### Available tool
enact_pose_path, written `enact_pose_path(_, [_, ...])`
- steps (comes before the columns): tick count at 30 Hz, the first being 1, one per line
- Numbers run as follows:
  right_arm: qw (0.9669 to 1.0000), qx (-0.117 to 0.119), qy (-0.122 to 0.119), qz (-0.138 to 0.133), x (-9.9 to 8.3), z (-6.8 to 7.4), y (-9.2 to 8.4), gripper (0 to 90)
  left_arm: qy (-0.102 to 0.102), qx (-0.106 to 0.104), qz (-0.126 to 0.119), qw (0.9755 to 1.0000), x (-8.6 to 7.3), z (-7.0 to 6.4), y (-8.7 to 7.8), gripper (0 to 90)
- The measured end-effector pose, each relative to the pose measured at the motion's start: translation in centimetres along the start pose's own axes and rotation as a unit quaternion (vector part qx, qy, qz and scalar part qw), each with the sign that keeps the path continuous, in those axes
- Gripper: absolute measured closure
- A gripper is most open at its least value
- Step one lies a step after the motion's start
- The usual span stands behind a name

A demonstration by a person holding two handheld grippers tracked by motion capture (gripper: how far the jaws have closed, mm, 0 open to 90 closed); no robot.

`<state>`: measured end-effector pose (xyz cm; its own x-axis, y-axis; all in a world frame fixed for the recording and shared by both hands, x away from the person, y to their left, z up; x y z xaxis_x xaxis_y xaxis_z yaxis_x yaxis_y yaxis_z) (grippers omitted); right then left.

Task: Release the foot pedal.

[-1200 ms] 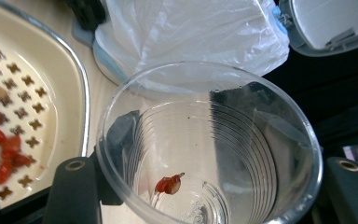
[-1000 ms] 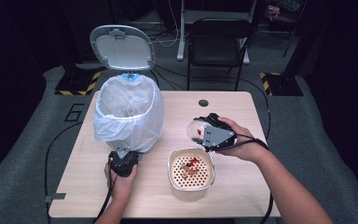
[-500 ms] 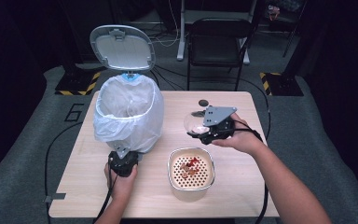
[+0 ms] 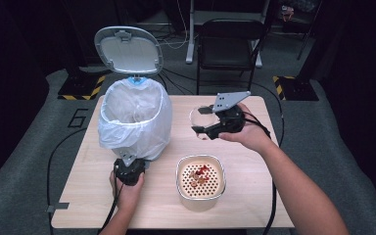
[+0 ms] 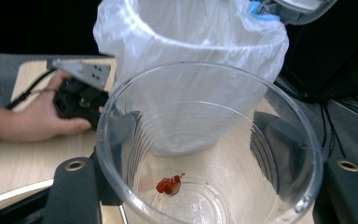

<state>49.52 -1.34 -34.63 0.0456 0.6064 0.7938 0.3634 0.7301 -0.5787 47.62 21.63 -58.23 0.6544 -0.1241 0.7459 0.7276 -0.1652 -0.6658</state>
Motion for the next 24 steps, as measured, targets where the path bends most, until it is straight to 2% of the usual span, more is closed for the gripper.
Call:
enact_pose_path(3, [0.9998, 0.006, 0.017, -0.004, 1.2, -0.1, 0.1, 33.7, 0.0, 0.001, -0.002, 1.0, 0.0, 0.0, 0.0, 64.0])
enact_pose_path(12, [0.9994, 0.013, 0.03, 0.011, 4.0, -0.4, 1.1, 33.9, -0.001, 0.003, -0.007, 1.0, 0.1, 0.1, 0.1, 64.0])
enact_pose_path(13, [0.9993, 0.016, 0.033, 0.012, 4.2, -0.5, 1.2, 33.8, -0.017, -0.001, -0.019, 0.9997, 0.3, -0.2, 0.2, 64.0])
enact_pose_path(18, [0.9981, 0.027, 0.055, 0.008, 5.6, -0.9, 1.5, 33.8, -0.02, 0.0, -0.021, 0.9996, 0.4, -0.2, 0.2, 64.0])
enact_pose_path(19, [0.9978, 0.028, 0.059, 0.009, 5.7, -1.1, 1.6, 33.7, -0.017, 0.002, -0.022, 0.9996, 0.4, -0.1, 0.2, 63.9])
enact_pose_path(20, [0.9977, 0.027, 0.062, 0.009, 6.0, -1.2, 1.7, 33.6, -0.005, 0.01, -0.021, 0.9997, 0.4, 0.1, 0.1, 63.9])
enact_pose_path(24, [0.9971, 0.025, 0.072, 0.005, 7.0, -1.6, 2.2, 33.1, -0.006, 0.007, -0.019, 0.9998, 0.4, 0.1, 0.1, 63.9])
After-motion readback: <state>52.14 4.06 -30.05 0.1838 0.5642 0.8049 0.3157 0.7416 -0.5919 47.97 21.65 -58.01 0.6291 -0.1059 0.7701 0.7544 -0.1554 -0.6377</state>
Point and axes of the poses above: each handheld gripper's, and its own axes: y roughly forward along the jaws, x roughly out of its top, z roughly to its left, the point moved 10 cm from there along y, roughly forward along the jaws, and after that the axes turned 7 degrees about z, right-handed, at the moved point
